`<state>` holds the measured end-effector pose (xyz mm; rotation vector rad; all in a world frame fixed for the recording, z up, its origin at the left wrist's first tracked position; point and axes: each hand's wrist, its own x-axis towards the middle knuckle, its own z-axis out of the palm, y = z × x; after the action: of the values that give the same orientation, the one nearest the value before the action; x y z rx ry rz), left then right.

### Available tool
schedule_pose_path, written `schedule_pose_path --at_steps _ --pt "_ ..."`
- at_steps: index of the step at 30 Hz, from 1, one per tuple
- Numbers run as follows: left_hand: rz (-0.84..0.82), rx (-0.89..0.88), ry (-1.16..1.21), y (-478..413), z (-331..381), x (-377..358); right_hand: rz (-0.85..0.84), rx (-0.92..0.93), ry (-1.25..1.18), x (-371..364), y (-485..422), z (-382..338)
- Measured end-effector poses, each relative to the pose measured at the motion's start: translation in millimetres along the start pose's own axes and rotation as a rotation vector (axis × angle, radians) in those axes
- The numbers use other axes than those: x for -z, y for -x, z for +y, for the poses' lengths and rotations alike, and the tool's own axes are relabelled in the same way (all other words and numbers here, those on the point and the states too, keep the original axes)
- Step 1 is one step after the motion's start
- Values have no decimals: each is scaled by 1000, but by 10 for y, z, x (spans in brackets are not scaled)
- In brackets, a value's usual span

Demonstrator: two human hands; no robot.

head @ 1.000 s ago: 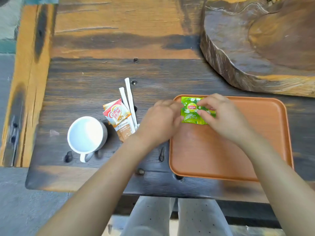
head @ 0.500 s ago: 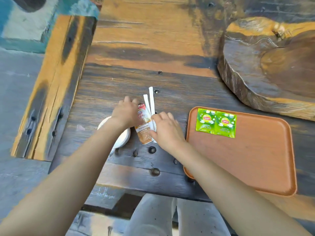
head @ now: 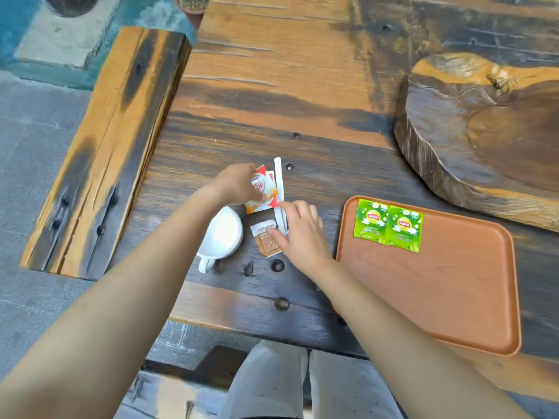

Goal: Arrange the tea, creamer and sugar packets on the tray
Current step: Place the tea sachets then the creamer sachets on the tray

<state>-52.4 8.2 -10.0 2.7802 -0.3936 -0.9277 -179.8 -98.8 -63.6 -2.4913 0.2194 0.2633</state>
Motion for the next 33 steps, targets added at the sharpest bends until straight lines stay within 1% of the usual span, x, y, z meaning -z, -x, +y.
schedule_pose_path --at_steps 2,3,5,7,9,12,15,23,29,33 --pt "-5 -50 163 62 56 106 68 -38 -172 132 -54 -19" --pt "-39 -86 313 103 88 151 92 -63 -311 219 -75 -28" --pt "-157 -145 652 222 166 221 62 -144 -621 427 -86 -61" --pt "-226 -194 817 325 247 234 47 -182 -843 604 -60 -52" --pt "-251 -202 944 391 329 197 77 -208 -926 741 15 9" --pt "-228 -148 1111 433 410 86 166 -305 -1027 879 186 182" --pt "-198 -78 1159 456 477 -43 243 -399 -1117 1003 400 377" --pt "-290 5 1285 624 884 -424 359 -490 -1195 1182 922 788" --pt "-358 43 1250 675 1140 -787 405 -561 -1231 1176 1232 1032" --pt "-343 63 1161 682 1282 -1015 419 -597 -1148 1178 1368 1222"
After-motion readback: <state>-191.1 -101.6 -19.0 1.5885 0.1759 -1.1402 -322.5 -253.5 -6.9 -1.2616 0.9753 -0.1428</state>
